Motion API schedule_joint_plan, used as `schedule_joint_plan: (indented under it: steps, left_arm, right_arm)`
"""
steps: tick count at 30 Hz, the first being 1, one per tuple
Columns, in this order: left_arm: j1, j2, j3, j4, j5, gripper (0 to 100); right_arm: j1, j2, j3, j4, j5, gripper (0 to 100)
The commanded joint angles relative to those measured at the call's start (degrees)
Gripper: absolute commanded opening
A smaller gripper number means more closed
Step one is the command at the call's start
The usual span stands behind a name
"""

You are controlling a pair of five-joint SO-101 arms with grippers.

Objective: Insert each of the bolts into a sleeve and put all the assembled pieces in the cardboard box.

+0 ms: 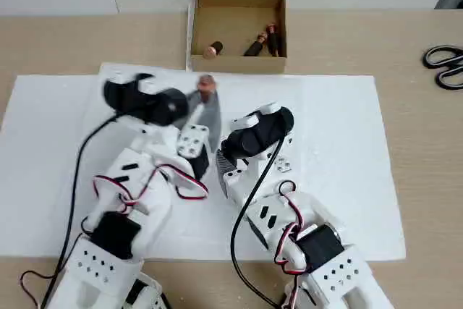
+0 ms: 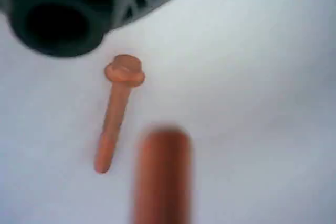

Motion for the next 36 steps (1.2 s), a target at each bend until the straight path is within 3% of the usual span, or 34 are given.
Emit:
schedule_joint_plan:
  steps: [1,6,19,36]
  left_arm:
    - [1.23,-1.05,1.27,-4.04,0.26,1]
    - [1.41,-1.41,3.91,-5.71,0.18,1]
    - [1.41,-1.58,5.32,-5.27,0.26,1]
    - [1.58,-3.69,2.86,3.60,4.04,1]
  right_arm:
    - [-1.01,0.04,-0.26,-1.45,-0.70,0.4]
    - [-4.18,0.04,-0.26,-1.45,-0.53,0.4]
    - [-3.91,0.04,-0.18,-1.45,-0.53,0.4]
    - [-2.77,0.04,-0.18,-1.45,-0.44,0.4]
